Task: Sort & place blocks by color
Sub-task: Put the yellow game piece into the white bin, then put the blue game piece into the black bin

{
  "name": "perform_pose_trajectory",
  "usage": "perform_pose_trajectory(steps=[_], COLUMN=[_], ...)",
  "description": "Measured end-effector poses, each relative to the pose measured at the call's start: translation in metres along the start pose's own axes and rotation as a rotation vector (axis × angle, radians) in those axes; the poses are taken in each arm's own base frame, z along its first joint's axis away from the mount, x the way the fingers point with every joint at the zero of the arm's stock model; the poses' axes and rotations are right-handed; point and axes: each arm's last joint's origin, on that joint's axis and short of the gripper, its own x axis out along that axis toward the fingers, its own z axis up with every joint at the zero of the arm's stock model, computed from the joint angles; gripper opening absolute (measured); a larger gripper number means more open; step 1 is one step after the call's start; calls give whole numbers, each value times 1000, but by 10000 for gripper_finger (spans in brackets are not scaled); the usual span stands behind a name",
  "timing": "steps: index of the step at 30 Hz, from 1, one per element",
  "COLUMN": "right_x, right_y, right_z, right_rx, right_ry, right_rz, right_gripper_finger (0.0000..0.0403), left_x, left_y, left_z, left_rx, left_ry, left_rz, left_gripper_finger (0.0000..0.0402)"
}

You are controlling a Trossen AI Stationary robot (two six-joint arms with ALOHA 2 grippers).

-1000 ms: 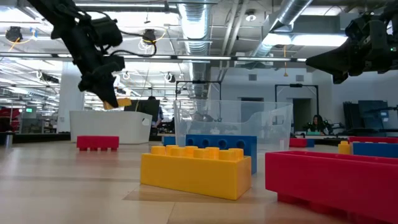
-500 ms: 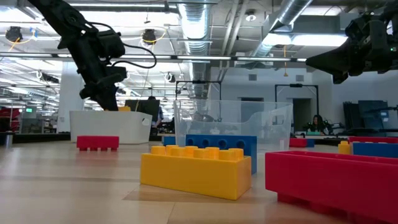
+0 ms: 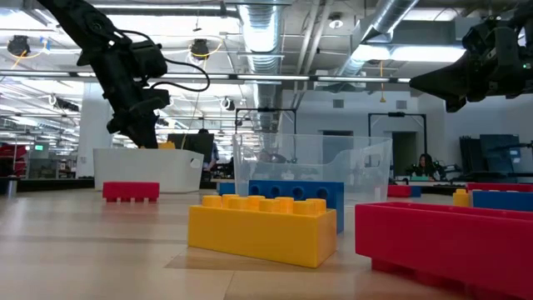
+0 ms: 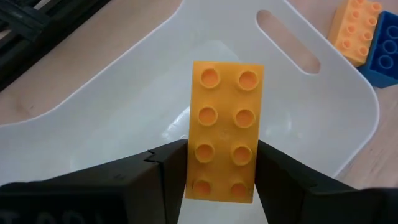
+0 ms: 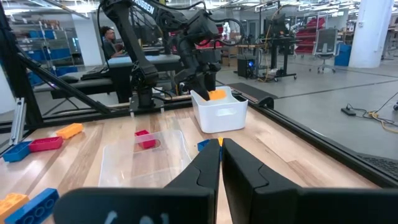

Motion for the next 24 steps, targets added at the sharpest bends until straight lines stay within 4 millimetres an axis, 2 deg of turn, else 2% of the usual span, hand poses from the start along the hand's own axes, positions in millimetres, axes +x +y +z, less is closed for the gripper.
perform_pose_trajectory(steps=[4, 14, 20, 24], right_x=[0, 0, 0, 0], right_y=[0, 0, 0, 0], right_z=[0, 0, 0, 0], right_rx=[0, 0, 0, 0], right_ry=[-1, 0, 0, 0], right_rz=[0, 0, 0, 0], right_gripper_finger=[43, 43, 43, 43], left_x=[0, -4, -40, -70], left_y=[0, 0, -16, -33], left_z=[0, 3, 23, 20], left_rx=[1, 6, 55, 103], left_ry=[-1, -13, -215, -405], left_rz=[0, -1, -137, -207], left_gripper_finger=[162, 249, 257, 242])
